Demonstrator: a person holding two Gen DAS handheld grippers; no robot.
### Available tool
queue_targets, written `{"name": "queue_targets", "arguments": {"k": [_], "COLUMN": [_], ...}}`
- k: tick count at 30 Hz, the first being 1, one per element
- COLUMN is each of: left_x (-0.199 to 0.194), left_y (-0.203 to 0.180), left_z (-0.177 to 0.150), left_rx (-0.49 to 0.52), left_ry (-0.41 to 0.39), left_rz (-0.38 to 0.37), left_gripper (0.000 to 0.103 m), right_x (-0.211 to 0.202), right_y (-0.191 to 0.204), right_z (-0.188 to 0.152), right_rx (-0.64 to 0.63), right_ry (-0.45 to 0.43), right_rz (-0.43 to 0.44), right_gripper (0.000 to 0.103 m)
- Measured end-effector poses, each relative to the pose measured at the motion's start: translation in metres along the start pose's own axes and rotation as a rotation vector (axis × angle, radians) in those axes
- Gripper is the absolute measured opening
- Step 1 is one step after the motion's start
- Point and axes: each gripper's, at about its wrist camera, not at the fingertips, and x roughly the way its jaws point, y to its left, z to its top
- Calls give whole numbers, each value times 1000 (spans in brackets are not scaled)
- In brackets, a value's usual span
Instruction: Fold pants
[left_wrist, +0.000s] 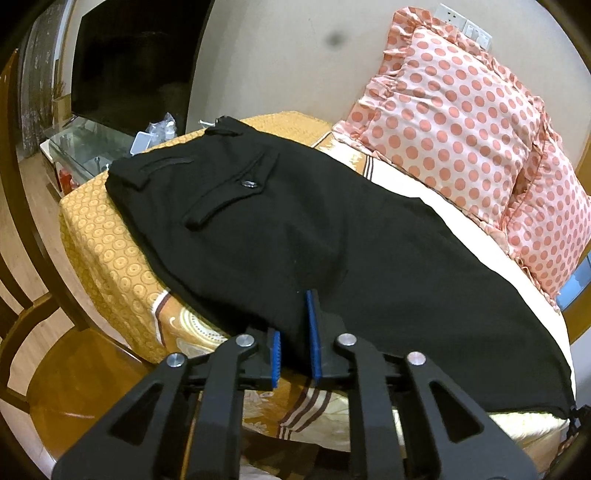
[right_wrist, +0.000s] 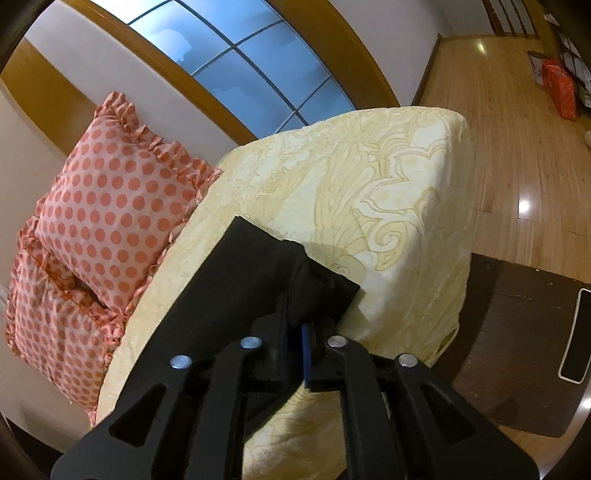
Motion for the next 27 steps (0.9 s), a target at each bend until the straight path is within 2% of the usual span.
{"name": "queue_targets", "arguments": {"k": [2,3,5,6,7,9,11,13,16,19,21,22,25,27], "left_x": [-5,-9,-22,-27,-37,-48,-60,-62,-51,-31,-20,-14,-7,-3], "left_y": [0,0,-2,-3,-5,-12,-23,-41,-71,-90,-98,-102,-107,-110], "left_z": [-1,-1,-2,-2,-2,-2,-2,-1,-3,-5,-8,-11,-19,-24], "left_rx": [11,18,46,56,74,89,117,172,264,313,327,336,348,347], "left_ry": [-12,-25,-64,-80,-109,-148,-196,-213,-200,-152,-116,-103,-90,-83], "left_rz": [-15,-26,-57,-64,-76,-91,-138,-169,-172,-196,-207,-209,-212,-212], "left_gripper": [36,38,46,50,53,66,72,75,78,82,82,82,83,85], "right_x": [-4,-6,-20,-29,-33,-40,-39,-34,-29,-20,-3,12,50,82], "right_y": [-2,-2,3,8,12,17,15,10,17,49,70,83,107,109], "right_z": [2,4,6,8,10,12,13,13,8,13,24,32,45,52], "right_rx": [13,11,-27,-60,-89,-140,-144,-122,-170,-311,-373,-415,-546,-573], "right_ry": [3,-7,-86,-142,-176,-209,-190,-158,-157,-185,-130,-88,-17,74], "right_rz": [3,-7,-100,-146,-164,-177,-162,-132,-100,-48,4,-3,-90,-144], "right_gripper": [11,20,43,63,73,73,70,59,53,53,53,53,53,53]}}
